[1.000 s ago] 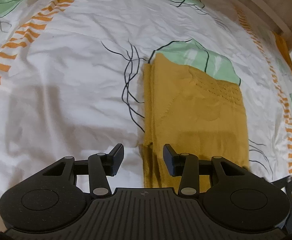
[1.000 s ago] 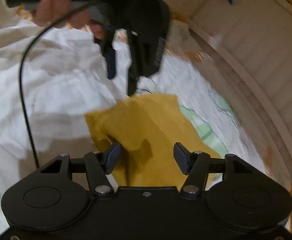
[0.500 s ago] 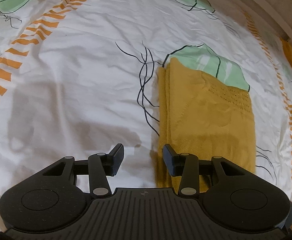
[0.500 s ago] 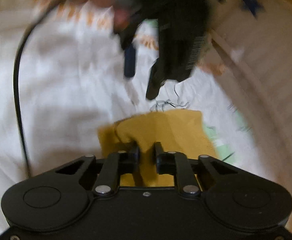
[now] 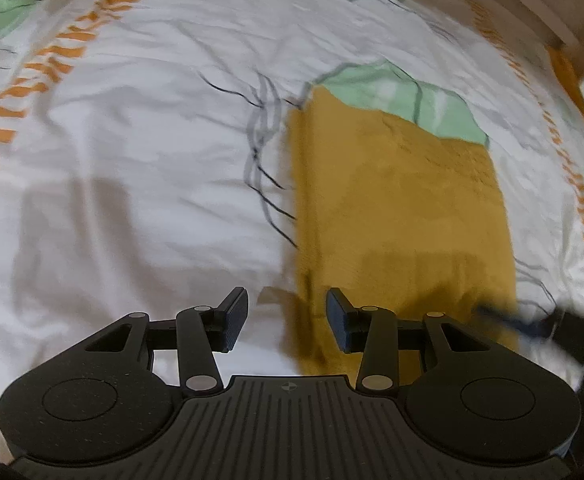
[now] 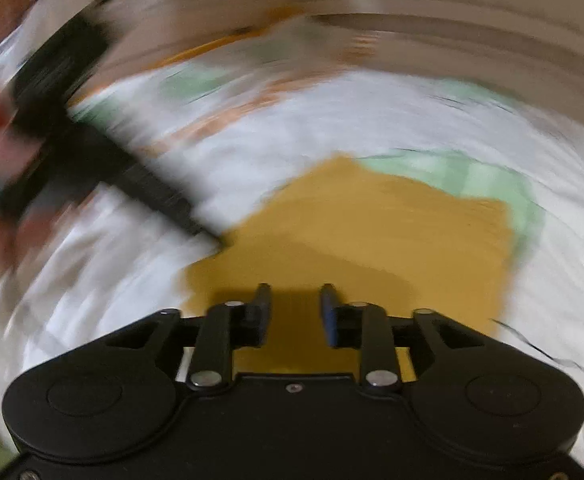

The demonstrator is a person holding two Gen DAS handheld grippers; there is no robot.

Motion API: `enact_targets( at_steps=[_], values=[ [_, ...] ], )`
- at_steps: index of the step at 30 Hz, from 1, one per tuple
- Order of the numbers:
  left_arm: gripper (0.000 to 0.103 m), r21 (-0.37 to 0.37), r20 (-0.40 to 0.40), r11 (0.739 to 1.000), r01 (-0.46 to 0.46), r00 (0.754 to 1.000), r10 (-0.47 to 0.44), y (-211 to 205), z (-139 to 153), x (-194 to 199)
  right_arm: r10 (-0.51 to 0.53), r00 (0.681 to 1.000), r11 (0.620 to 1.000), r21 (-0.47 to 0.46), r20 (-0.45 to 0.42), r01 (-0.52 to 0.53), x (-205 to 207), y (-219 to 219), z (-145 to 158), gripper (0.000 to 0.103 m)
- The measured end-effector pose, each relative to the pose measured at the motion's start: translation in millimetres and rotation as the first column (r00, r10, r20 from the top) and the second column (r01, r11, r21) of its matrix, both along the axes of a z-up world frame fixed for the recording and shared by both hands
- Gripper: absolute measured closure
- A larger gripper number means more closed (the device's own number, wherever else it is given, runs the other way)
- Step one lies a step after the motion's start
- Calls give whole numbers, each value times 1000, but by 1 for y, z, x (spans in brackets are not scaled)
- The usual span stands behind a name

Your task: Fold small clothes

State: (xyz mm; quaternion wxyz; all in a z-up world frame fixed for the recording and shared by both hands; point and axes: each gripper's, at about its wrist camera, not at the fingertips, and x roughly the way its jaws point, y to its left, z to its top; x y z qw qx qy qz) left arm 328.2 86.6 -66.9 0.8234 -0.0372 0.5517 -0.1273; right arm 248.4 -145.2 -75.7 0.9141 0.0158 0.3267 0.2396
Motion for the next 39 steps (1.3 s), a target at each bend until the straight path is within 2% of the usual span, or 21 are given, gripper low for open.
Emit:
enact_targets(
  at_steps=[4, 6, 9, 16, 17, 18, 20, 22, 24, 26, 29, 30, 36, 37, 39],
  values=[
    [61, 21, -78, 999, 47, 996, -45, -12, -27, -5, -215, 976, 977, -20, -29, 215, 33, -41, -2, 59],
    [60, 42, -47, 997, 71, 997, -69, -15, -27, -10, -274, 961, 962, -40, -45, 272, 48, -52, -3, 53],
    [61, 26, -52, 996, 81, 995, -80, -13, -25, -14, -313, 949, 950, -37, -49, 311, 67, -56, -6, 45],
    [61, -38, -72, 996, 81, 994, -83, -8, -29, -15, -358, 923, 930, 33, -141, 365, 95, -66, -19, 45],
    [61, -43, -74, 996, 77, 994, -80, -8, -29, -16, -359, 920, 929, 40, -154, 369, 98, -66, -21, 52],
    [61, -44, -73, 996, 80, 994, -83, -8, -29, -16, -359, 919, 928, 41, -161, 369, 99, -66, -23, 72],
    [61, -42, -72, 995, 93, 993, -96, -9, -30, -19, -366, 918, 929, 6, -151, 371, 103, -64, -23, 72],
    [61, -37, -71, 994, 105, 992, -108, -10, -30, -22, -394, 904, 918, -19, -168, 396, 111, -68, -26, 72],
    [61, -34, -71, 993, 111, 991, -113, -11, -30, -22, -387, 901, 919, -2, -194, 394, 115, -72, -25, 66],
    [61, -36, -73, 993, 113, 991, -115, -10, -30, -21, -386, 906, 919, 12, -174, 394, 113, -74, -18, 60],
    [61, -38, -73, 992, 118, 990, -121, -9, -30, -22, -395, 901, 906, 86, -181, 414, 107, -84, -14, 38],
    [61, -37, -71, 992, 121, 990, -123, -9, -30, -22, -394, 898, 900, 116, -197, 420, 106, -89, -15, 36],
    [61, -50, -75, 990, 130, 988, -134, -9, -32, -26, -366, 867, 861, 230, -337, 453, 102, -117, -38, 36],
    [61, -50, -73, 990, 135, 988, -138, -9, -32, -26, -378, 861, 852, 236, -341, 467, 99, -120, -39, 36],
    [61, -54, -77, 989, 136, 987, -140, -8, -30, -24, -418, 862, 843, 230, -287, 486, 91, -118, -32, 36]
  ],
)
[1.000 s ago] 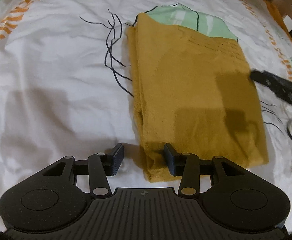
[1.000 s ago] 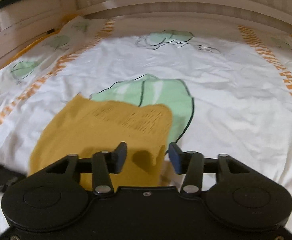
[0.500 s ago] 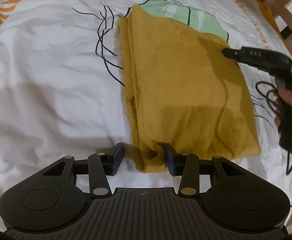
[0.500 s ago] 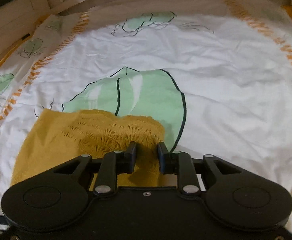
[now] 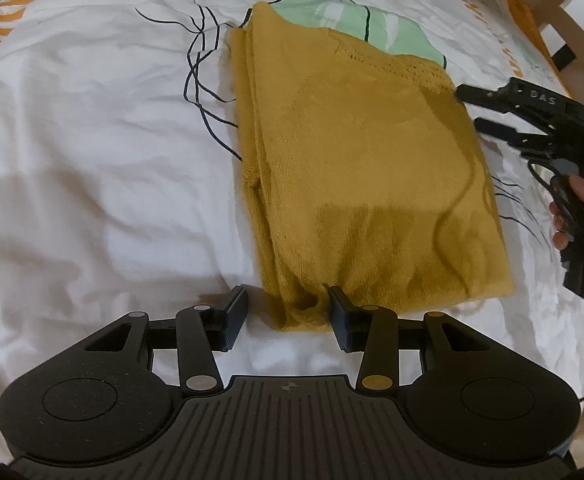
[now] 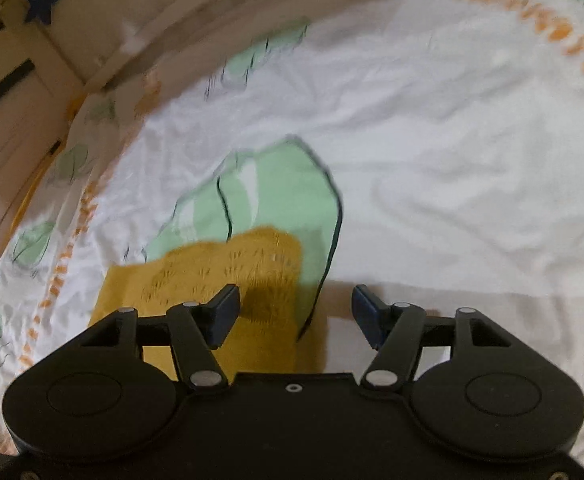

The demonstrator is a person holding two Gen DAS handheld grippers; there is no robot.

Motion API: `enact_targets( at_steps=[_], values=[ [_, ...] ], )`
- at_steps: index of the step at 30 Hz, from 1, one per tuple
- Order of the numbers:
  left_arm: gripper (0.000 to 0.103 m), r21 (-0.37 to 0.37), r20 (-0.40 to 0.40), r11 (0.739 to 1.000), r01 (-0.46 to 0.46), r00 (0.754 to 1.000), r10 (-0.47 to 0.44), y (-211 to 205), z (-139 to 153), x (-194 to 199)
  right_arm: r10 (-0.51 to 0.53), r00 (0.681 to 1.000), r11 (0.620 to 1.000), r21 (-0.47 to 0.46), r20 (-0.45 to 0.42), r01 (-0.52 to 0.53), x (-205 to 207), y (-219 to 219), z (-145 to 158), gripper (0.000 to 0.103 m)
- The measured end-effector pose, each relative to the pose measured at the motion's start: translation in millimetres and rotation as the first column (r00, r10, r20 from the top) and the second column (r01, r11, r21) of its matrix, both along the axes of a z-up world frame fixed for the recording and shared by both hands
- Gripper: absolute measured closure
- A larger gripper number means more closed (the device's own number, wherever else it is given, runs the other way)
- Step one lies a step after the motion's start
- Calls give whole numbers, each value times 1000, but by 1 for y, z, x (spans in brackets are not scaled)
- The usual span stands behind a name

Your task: Fold small clothes

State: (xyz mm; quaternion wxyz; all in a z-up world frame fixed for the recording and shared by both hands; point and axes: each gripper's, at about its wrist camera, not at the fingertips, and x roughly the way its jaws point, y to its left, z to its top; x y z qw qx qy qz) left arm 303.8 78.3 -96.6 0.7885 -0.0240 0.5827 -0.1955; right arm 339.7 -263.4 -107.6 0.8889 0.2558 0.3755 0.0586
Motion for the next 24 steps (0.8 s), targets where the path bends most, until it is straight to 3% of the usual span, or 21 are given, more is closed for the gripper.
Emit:
enact_targets(
  at_steps=[2, 4, 8, 10, 14, 18, 24],
  values=[
    [63, -9, -2, 999, -39, 999, 39, 6, 8, 5, 30, 998, 997, -68, 50, -27, -3, 11, 14, 36],
    [63, -47, 67, 994, -94, 993, 97, 17, 26, 9, 52, 996, 994, -98, 71, -45, -2, 18, 26, 36],
    [63, -107, 237, 966, -234, 938, 254, 35, 61, 20, 63, 995, 996, -75, 72, -58, 1, 21, 29, 36],
    [63, -111, 281, 953, -282, 911, 302, 35, 69, 30, 65, 996, 996, -71, 56, -61, 2, 19, 24, 36],
    [63, -150, 255, 953, -265, 920, 296, 18, 64, 57, 76, 997, 997, -27, 26, -75, 2, 7, 15, 36],
    [63, -123, 214, 956, -267, 933, 288, -3, 45, 90, 96, 995, 995, -21, 19, -96, -1, 0, 11, 36],
    [63, -144, 139, 944, -296, 939, 315, -12, 19, 115, 114, 993, 993, 9, 15, -114, -2, -9, 0, 36]
  ],
)
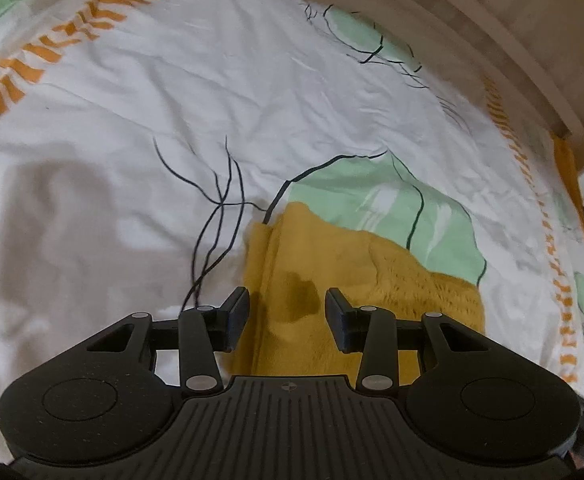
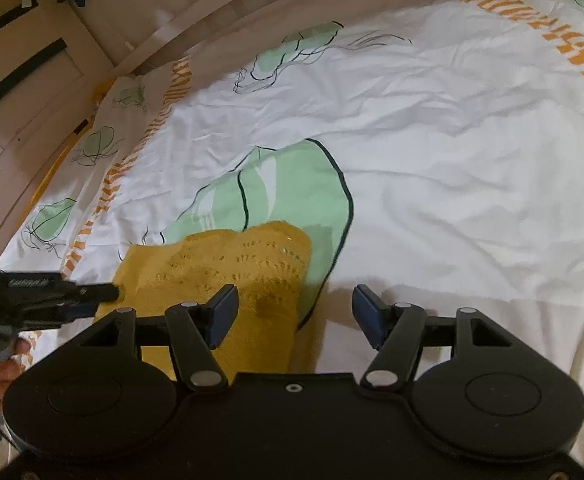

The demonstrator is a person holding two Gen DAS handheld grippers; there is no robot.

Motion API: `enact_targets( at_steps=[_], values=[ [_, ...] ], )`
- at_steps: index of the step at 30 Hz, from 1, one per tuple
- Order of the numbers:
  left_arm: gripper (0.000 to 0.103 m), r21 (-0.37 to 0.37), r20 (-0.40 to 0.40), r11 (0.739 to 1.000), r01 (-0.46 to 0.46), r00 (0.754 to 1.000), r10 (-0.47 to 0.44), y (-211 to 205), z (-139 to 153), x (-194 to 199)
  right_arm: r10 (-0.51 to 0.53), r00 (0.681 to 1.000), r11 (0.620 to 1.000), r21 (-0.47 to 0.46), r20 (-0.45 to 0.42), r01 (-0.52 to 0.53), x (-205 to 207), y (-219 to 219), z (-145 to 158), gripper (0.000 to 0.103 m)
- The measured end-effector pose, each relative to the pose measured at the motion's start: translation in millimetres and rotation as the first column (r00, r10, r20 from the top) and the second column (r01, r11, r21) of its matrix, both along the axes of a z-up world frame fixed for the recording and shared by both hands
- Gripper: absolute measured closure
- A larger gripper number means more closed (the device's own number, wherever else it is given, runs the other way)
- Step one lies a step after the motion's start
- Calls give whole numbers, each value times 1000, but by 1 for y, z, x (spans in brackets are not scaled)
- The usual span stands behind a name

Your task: Fold small clothes

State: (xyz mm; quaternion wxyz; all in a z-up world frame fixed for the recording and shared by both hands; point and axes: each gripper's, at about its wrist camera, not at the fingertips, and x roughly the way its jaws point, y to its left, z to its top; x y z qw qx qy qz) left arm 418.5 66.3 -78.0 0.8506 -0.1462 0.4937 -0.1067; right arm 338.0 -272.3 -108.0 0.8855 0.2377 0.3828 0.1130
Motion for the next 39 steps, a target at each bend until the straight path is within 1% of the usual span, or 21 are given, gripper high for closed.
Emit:
enact_targets(
  at_steps=[3, 4, 5, 6, 8, 9, 11, 13, 15, 17, 19, 23, 25, 27, 29, 32, 34, 35, 36, 38, 39],
  values=[
    [63, 1, -43, 1000, 23, 999, -23, -6, -10, 11, 10, 1000, 1000, 23, -3, -9, -1, -2, -5, 36],
    [65, -6, -43, 1000, 25, 999, -25, -6, -11, 10, 12, 1000, 1000, 27, -2, -12, -1, -3, -7, 36],
    [80, -14, -22, 1000, 9, 1000, -9, -4, -11, 6, 16, 1000, 999, 30, 1, -16, -1, -3, -7, 36],
    [89, -17, -12, 1000, -11, 1000, 11, -2, -11, 4, 21, 1000, 999, 33, 6, -21, -2, -3, -7, 36],
    [90, -48, -32, 998, -42, 999, 41, 8, -13, 0, 29, 1000, 999, 41, 12, -29, -3, -5, -7, 36],
    [90, -50, -41, 997, -56, 998, 54, 13, -15, -3, 32, 999, 998, 45, 17, -32, -4, -6, -6, 36],
    [91, -31, -48, 997, -73, 996, 71, 21, -21, -8, 34, 999, 998, 52, 24, -35, -4, -7, -6, 36],
    [91, -46, -34, 996, -77, 997, 75, 25, -22, -11, 35, 999, 998, 59, 21, -36, -1, -7, -7, 36],
    [88, -48, -26, 996, -74, 997, 73, 25, -21, -12, 35, 999, 997, 69, 18, -37, 0, -6, -8, 36],
    [87, -39, -14, 998, -56, 998, 56, 23, -16, -13, 36, 999, 997, 74, 16, -38, -2, -4, -6, 36],
    [84, -21, -10, 999, -35, 999, 35, 21, -9, -17, 47, 999, 995, 82, 24, -49, -6, -2, -2, 36],
    [76, 12, 14, 1000, 4, 1000, -4, 20, 8, -45, 80, 996, 993, 85, 24, -82, -18, 1, 6, 33],
    [72, -4, 6, 1000, 16, 1000, -16, 22, 12, -62, 83, 996, 992, 90, 26, -85, -25, 2, 9, 33],
    [70, -22, -10, 999, 42, 999, -42, 23, 13, -79, 83, 996, 991, 101, 20, -84, -31, 2, 10, 33],
    [69, -21, -36, 998, 54, 998, -55, 22, 12, -92, 82, 997, 990, 115, 14, -83, -39, 2, 10, 33],
    [69, -33, -60, 998, 51, 997, -53, 23, 9, -112, 85, 996, 989, 124, 11, -85, -49, 1, 12, 33],
    [67, -60, -70, 998, 30, 997, -34, 26, 6, -121, 86, 996, 989, 121, 9, -87, -55, 2, 14, 33],
    [63, -74, -76, 997, 18, 997, -23, 29, 4, -123, 86, 996, 989, 120, 8, -87, -57, 3, 14, 33],
    [56, -91, -88, 996, 0, 996, -8, 32, 1, -126, 86, 996, 989, 120, 6, -86, -58, 2, 14, 33],
    [50, -133, -116, 990, -36, 993, 21, 38, -6, -127, 86, 996, 989, 121, 4, -86, -61, 2, 15, 33],
    [45, -161, -140, 986, -52, 990, 29, 41, -13, -126, 85, 996, 989, 119, 3, -85, -61, 2, 15, 33]
  ],
)
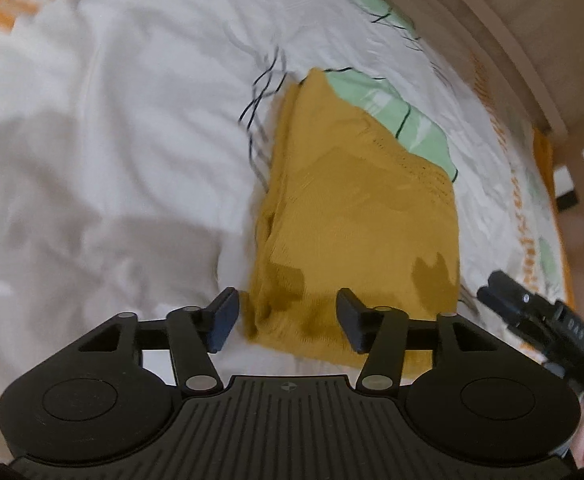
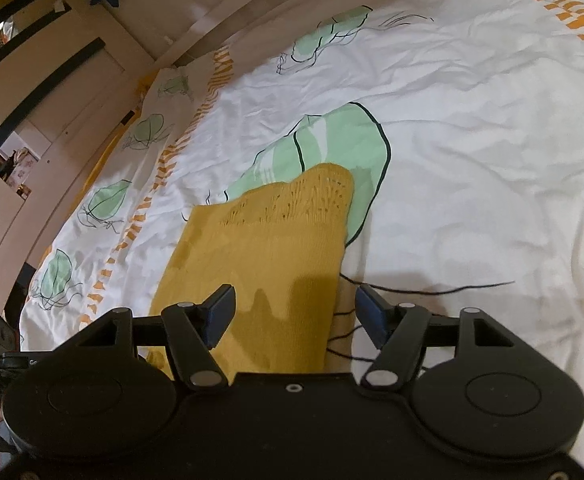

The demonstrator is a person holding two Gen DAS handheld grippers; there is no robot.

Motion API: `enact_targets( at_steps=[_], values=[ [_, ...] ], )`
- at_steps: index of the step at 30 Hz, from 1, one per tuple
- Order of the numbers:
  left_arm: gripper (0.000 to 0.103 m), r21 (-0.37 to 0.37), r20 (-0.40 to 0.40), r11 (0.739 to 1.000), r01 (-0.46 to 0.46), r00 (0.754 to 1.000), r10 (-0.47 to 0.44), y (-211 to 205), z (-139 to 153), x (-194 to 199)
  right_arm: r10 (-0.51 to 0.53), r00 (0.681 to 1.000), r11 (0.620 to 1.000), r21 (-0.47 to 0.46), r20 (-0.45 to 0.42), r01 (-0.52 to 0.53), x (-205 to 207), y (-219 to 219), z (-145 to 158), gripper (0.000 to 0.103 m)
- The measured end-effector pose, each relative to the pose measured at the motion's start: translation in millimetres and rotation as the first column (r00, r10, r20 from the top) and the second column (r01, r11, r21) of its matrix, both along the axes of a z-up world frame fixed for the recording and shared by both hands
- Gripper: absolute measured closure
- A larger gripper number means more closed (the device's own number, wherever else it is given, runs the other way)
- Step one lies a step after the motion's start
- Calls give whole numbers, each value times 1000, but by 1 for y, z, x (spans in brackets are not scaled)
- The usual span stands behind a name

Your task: Fold small clothes

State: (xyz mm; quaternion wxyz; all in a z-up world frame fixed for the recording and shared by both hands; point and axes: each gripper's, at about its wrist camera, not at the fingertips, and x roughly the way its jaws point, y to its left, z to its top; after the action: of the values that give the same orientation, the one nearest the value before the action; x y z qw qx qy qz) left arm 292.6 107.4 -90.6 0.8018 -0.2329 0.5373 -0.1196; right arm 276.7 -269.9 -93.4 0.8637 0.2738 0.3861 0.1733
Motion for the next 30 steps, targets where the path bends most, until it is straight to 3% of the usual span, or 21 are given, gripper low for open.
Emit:
enact_targets(
  at_steps=[2, 5, 11, 17, 23, 30],
  values=[
    [37, -54, -49, 998, -23, 999, 20, 4, -13, 3, -2, 1000, 1000, -2, -3, 2, 0, 1, -1, 33],
    [21, -120, -52, 992, -34, 998, 28, 6, -21, 8, -5, 1000, 1000, 2, -12, 5, 0, 3, -3, 33],
    [15, -108, -28, 994, -17, 1000, 14, -5, -21, 23, -5, 1000, 1000, 2, -18, 5, 3, 6, -8, 33],
    [14, -79, 38, 996, 52, 998, -50, -20, -20, 30, -7, 1000, 1000, 25, -29, 8, 9, 7, -17, 33],
    [14, -108, 51, 990, 91, 995, -86, -29, -20, 39, -10, 999, 997, 73, -32, 12, 20, 5, -24, 32],
    [14, -91, 64, 986, 138, 989, -133, -36, -21, 36, 10, 999, 991, 131, -38, -5, 51, 12, -33, 26]
  ],
)
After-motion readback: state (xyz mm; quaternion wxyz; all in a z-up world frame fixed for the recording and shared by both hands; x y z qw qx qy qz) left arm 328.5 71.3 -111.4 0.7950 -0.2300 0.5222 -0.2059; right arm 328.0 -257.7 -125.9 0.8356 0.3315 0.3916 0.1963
